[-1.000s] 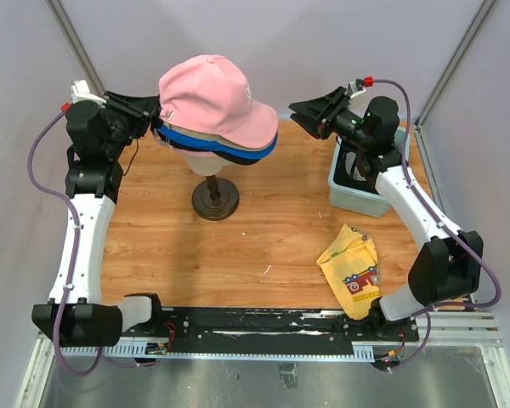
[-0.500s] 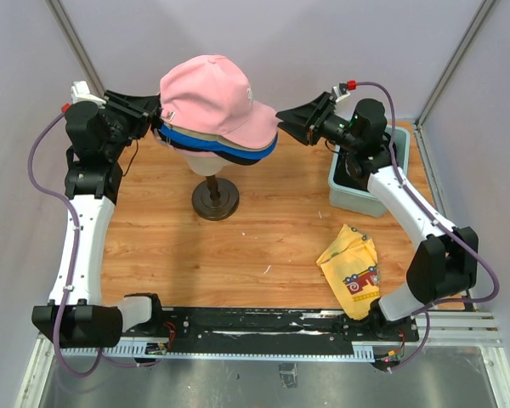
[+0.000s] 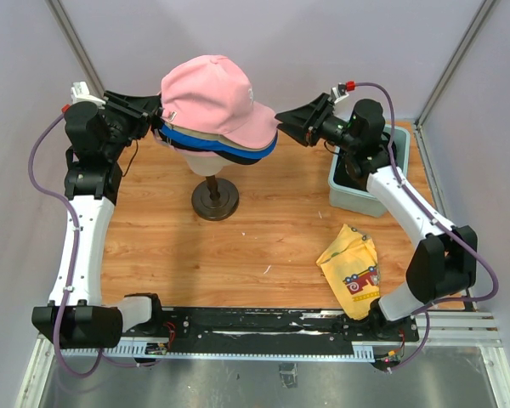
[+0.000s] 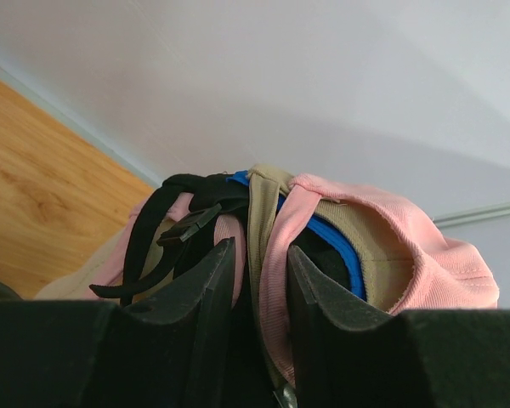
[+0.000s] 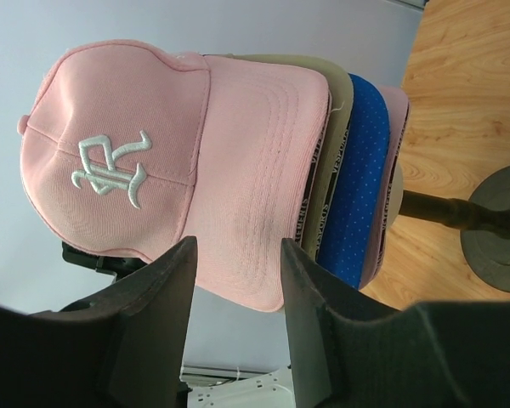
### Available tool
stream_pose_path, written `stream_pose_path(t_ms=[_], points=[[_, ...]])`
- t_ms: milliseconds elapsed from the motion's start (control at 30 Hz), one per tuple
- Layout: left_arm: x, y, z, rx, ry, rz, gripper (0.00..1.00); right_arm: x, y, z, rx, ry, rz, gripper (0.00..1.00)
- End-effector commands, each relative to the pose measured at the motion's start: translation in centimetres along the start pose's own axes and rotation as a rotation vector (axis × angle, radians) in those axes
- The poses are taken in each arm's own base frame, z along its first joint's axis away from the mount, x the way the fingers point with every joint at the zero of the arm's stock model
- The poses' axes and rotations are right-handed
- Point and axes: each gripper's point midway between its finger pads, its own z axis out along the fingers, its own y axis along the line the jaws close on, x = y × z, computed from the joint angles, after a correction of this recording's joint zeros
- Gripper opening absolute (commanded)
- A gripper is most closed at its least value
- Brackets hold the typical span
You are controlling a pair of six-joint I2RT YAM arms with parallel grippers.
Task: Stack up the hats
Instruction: Stack the hat on the hat.
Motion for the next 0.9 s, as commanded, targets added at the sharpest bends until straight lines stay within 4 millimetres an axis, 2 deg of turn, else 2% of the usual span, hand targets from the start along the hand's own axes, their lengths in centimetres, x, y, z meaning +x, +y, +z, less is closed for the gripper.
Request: stream_pose_path(t_ms=[0,300,867], points=[[1.0,0.8,-0.8,-0.021,0.044,0.000,0.35,1.3,-0.1,-0.5,0.010,0.024,-0.032,0.45],[0.9,0.8,-0.8,-0.020,0.045,0.002,0.35,1.3,-0.2,-0.6,0.010,0.020,-0.035,0.45],[0.9,0.9,-0.6,-0.022,0.048,0.011,0.35,0.6,2.6,-0.7,-0.034,0.006,-0.083,0.46]])
